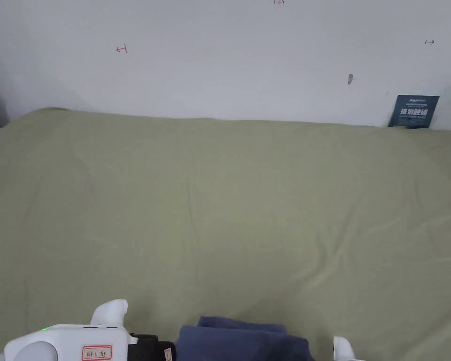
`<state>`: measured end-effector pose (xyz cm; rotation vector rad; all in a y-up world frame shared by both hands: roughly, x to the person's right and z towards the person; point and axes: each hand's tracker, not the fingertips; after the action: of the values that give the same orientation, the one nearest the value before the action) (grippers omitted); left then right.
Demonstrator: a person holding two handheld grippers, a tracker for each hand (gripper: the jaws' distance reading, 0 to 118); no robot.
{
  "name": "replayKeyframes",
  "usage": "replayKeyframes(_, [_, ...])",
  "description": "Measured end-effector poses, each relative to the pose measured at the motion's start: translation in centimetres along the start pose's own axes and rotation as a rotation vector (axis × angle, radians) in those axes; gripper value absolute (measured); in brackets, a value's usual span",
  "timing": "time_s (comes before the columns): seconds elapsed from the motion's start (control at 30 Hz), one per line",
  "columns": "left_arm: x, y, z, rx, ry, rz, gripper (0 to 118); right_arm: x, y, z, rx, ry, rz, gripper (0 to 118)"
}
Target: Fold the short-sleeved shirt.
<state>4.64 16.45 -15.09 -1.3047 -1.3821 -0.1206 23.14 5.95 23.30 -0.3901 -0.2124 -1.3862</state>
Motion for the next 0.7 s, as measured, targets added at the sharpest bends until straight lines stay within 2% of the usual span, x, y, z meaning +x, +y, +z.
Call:
replayKeyframes(0.1, [-0.8,0.1,-0.5,-0.020,-0.001,0.013,0,1.4,0.3,0.3,0.003,0.073,-0.076,3])
replayKeyframes(0.17, [-1.0,0.0,-0.6,-0.038,-0.010,0.002,1,1.1,0.2,0.5,0.006,0.051,-0.043,3])
replayKeyframes(0.2, [-1.1,0.0,-0.7,-0.045,-0.020,-0.001,25,0.9,0.1,0.4,0.006,0.049,-0.038,3])
replayKeyframes(0.23, [-1.4,0.0,-0.8,-0.054,-0.037,0.007,25,0.8,0.1,0.4,0.005,0.044,-0.037,3])
replayKeyframes(0.27, [-1.7,0.0,-1.0,-0.055,-0.062,0.015,36,0.9,0.1,0.4,0.006,0.045,-0.038,3])
replayKeyframes(0.3, [-1.9,0.0,-1.4,-0.056,-0.094,0.026,62,0.7,0.0,0.4,0.007,0.044,-0.037,3])
replayKeyframes(0.33, [-2.0,-0.1,-1.8,-0.067,-0.100,0.029,100,0.7,-0.1,0.4,0.008,0.045,-0.037,3])
replayKeyframes(0.37, [-2.1,-0.2,-2.3,-0.078,-0.116,0.040,118,0.7,-0.1,0.4,0.010,0.045,-0.040,3])
replayKeyframes(0.47, [-2.8,-0.3,-3.6,-0.133,-0.186,0.122,118,0.5,-0.3,0.4,0.014,0.042,-0.038,3])
replayKeyframes(0.63, [-3.2,-0.2,-6.1,-0.126,-0.312,0.105,118,0.7,-0.2,0.4,0.020,0.044,-0.044,3])
replayKeyframes(0.7, [-3.6,0.0,-6.6,-0.109,-0.362,0.169,118,0.8,-0.2,0.4,0.022,0.049,-0.053,3])
